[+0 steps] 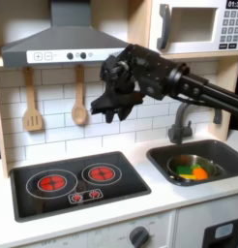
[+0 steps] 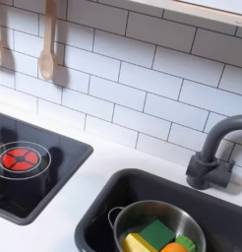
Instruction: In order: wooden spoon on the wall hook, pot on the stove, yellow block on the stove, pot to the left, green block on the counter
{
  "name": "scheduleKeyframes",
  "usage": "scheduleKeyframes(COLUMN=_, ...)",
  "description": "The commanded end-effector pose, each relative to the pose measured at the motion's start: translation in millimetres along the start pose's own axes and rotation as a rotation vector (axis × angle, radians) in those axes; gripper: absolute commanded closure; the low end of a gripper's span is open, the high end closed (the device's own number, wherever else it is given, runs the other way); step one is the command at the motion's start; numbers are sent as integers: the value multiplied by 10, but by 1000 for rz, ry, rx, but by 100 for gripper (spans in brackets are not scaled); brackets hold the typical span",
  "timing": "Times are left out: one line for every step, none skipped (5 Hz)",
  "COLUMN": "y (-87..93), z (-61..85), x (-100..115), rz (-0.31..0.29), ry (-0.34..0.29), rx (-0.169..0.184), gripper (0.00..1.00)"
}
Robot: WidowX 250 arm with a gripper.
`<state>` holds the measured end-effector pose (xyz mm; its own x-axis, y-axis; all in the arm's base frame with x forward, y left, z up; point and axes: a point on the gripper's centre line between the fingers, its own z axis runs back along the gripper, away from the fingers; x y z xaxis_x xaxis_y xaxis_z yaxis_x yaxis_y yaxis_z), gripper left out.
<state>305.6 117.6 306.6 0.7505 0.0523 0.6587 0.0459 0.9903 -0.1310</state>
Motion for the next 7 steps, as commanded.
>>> scheduleKeyframes(y=135, z=87, x=220, rz=68, ry=-207, rx=46, gripper=100)
scheduleKeyframes(y=193, z=88, x=389, rz=78, ry=-343, rx=59, gripper=100)
scheduleKeyframes(y=147, z=120, x=541, rz=85, ry=-410, rx=44, gripper=100)
scheduleKeyframes(y=141, z=155, x=636, rz=89, ry=-469, rx=39, gripper=100)
scheduleKeyframes(y=170, z=220, x=787, rz=88, ry=-543, rx=53, gripper=100)
scheduleKeyframes(y=325, z=542, x=849, rz=94, ry=-566, rx=66, gripper=100)
scheduleKeyframes(y=312, z=533, x=994, rz=69, ry=-608, rx=56, gripper=100)
